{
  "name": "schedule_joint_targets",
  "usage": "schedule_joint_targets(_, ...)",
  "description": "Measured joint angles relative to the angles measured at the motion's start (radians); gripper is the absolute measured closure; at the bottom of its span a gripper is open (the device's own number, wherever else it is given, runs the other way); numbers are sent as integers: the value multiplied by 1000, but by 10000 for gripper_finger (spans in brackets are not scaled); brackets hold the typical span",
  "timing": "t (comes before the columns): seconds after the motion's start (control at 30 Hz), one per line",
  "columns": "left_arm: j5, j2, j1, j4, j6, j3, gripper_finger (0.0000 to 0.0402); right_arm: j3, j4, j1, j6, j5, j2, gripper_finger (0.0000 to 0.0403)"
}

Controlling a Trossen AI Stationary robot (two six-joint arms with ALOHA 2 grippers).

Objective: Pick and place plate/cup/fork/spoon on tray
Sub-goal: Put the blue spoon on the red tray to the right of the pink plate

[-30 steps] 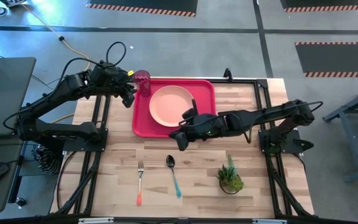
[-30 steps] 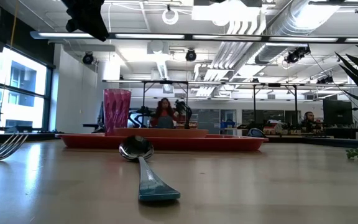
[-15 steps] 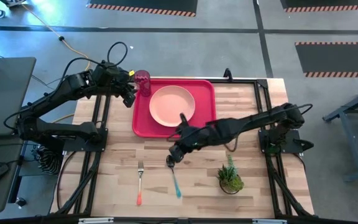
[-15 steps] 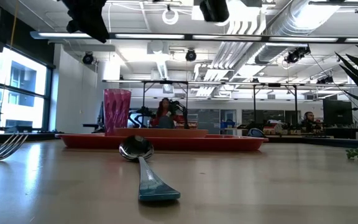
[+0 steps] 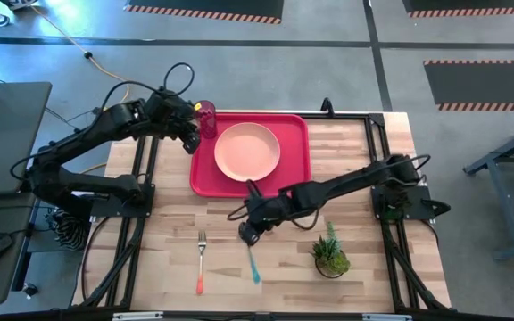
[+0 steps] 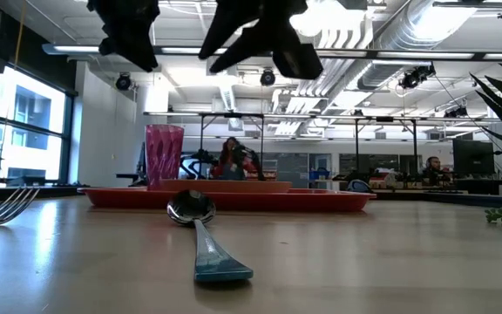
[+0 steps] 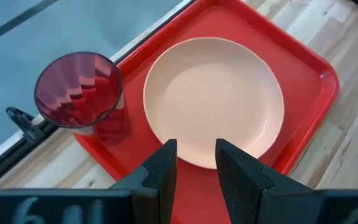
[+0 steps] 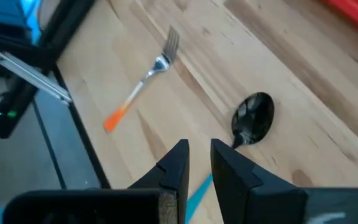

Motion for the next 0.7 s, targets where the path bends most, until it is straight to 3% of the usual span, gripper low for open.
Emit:
schedule_joint_targets(0.2,-5,0,0,-16,-21,0,300,0,-10,19,35,-4,53,344)
schedule_joint_targets(0.5,-5,-1,-2,-80,-69,0,300,-1,-5,48,140,-15,134,283)
schedule_joint_targets(0.7,-5,-1,-2,-88,-84,0,300,-1,0,54,172,-13,169,273)
